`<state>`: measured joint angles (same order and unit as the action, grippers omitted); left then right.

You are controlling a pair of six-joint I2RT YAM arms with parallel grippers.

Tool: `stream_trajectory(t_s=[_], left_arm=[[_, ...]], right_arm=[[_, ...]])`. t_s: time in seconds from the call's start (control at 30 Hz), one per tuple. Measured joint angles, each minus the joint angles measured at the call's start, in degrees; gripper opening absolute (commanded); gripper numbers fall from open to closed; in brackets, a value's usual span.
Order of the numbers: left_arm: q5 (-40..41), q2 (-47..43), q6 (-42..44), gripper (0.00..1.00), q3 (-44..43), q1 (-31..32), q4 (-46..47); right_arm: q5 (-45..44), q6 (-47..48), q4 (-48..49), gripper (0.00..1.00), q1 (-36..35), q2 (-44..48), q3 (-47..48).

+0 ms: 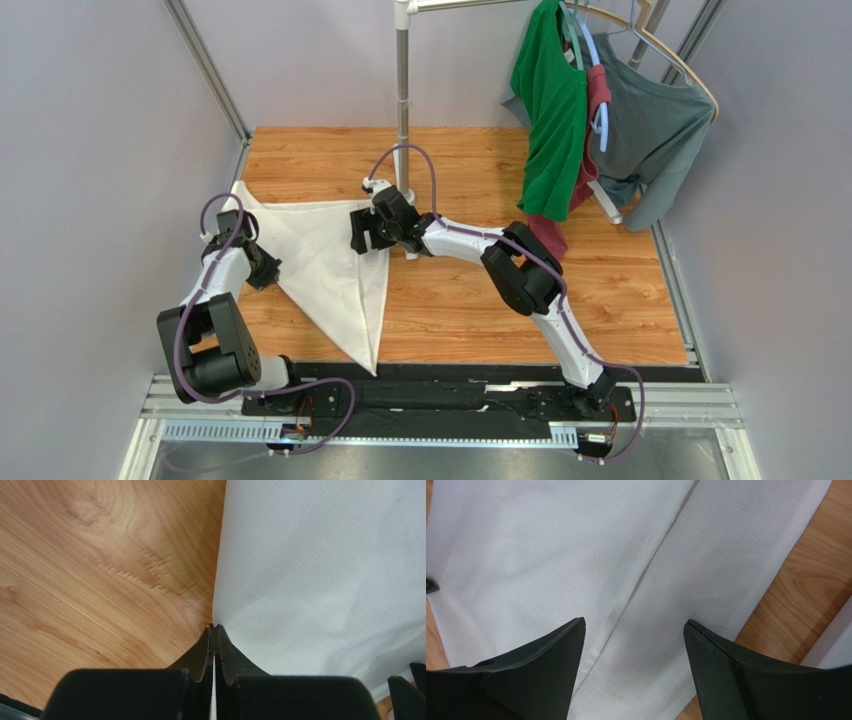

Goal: Fold the napkin, place the utensils inside, and roll it up

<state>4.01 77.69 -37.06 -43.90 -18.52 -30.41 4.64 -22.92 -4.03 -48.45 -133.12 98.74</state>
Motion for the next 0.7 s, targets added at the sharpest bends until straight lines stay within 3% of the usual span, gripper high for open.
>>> stream_trajectory(t_s=[0.37,0.7], left_arm=[[0.55,-1.51,-0.83,0.00,2.95,-0.42,-0.04],[1.84,-1.66,-1.07,0.00,3.17,-0.59,-0.46]], right_arm=[[-4.35,-2.12,-2.34,0.80,0.17,0.00,1.09],[0.22,-1.14,-1.18,0.80,0.24,0.79,-0.22]])
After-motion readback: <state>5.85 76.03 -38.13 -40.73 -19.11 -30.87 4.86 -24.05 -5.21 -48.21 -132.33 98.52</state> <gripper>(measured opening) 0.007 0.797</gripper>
